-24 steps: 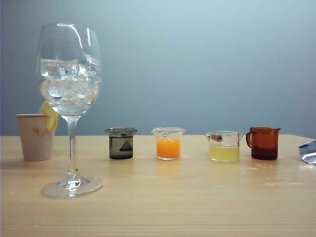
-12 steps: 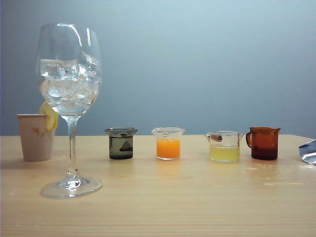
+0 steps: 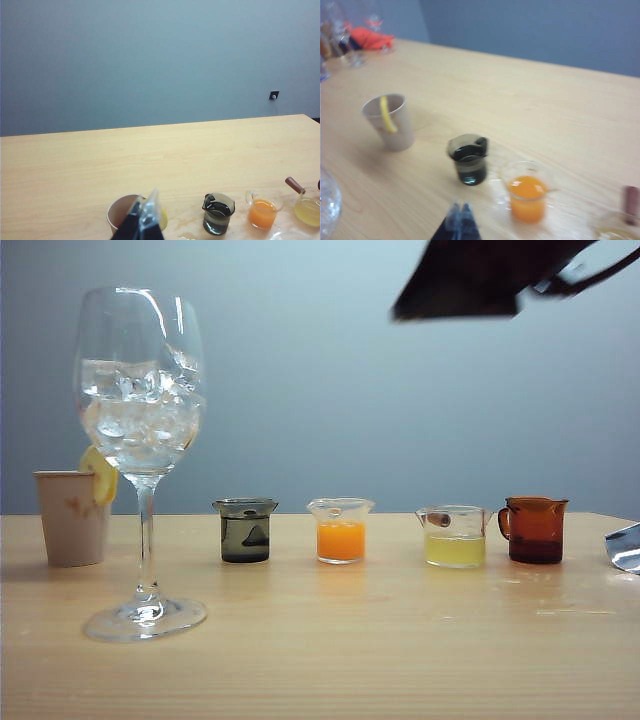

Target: Pick up the first measuring cup from the left, pour the coconut rum inside into the goblet, and finally put the measuring cup back in its original place.

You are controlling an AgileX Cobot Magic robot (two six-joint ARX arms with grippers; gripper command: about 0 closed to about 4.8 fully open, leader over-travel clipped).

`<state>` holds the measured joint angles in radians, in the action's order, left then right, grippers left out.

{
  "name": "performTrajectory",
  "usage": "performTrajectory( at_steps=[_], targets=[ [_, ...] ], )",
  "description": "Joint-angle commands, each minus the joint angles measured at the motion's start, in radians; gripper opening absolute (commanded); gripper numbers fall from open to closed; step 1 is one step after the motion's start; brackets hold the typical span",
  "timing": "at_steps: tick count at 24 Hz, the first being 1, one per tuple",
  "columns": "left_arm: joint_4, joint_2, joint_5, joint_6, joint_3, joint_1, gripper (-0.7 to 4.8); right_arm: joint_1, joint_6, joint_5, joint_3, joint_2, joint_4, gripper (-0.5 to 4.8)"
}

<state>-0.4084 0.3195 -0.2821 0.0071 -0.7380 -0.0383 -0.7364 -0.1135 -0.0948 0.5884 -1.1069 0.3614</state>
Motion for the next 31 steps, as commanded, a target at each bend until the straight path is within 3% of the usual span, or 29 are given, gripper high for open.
performTrajectory(
  at_steps=[1, 4, 12, 19, 21, 22, 26, 27, 31],
  targets=[
    [-0.043, 0.000, -0.010, 0.001, -0.003, 0.001, -0.05, -0.051, 0.000, -0.009, 0.004, -0.149, 0.187, -0.05],
    [-0.103, -0.001, -0.010, 0.001, -0.003, 0.001, -0.05, -0.081, 0.000, -0.019, 0.004, -0.346, 0.409, -0.05],
    [-0.138, -0.002, -0.010, 0.004, -0.003, 0.001, -0.05, -0.080, -0.002, -0.019, 0.015, -0.632, 0.642, -0.05],
    [-0.160, -0.002, -0.010, 0.004, -0.003, 0.001, -0.05, -0.077, -0.001, -0.020, 0.126, -0.786, 0.644, 0.15],
    [-0.160, -0.002, -0.010, 0.004, -0.003, 0.001, -0.05, -0.077, -0.002, -0.019, 0.163, -0.821, 0.643, 0.62],
    [-0.160, -0.002, -0.010, 0.004, -0.003, 0.001, -0.05, -0.077, 0.000, -0.019, 0.197, -0.851, 0.636, 1.12],
    [-0.166, -0.002, -0.010, 0.004, -0.003, 0.001, -0.05, -0.069, 0.003, -0.019, 0.289, -0.922, 0.607, 2.04],
    [-0.171, -0.002, -0.010, 0.004, -0.003, 0.001, -0.05, -0.066, 0.002, -0.019, 0.315, -0.943, 0.592, 2.67],
    [-0.174, -0.002, -0.010, 0.004, -0.003, 0.001, -0.05, -0.063, 0.003, -0.019, 0.352, -0.975, 0.575, 4.25]
  ],
)
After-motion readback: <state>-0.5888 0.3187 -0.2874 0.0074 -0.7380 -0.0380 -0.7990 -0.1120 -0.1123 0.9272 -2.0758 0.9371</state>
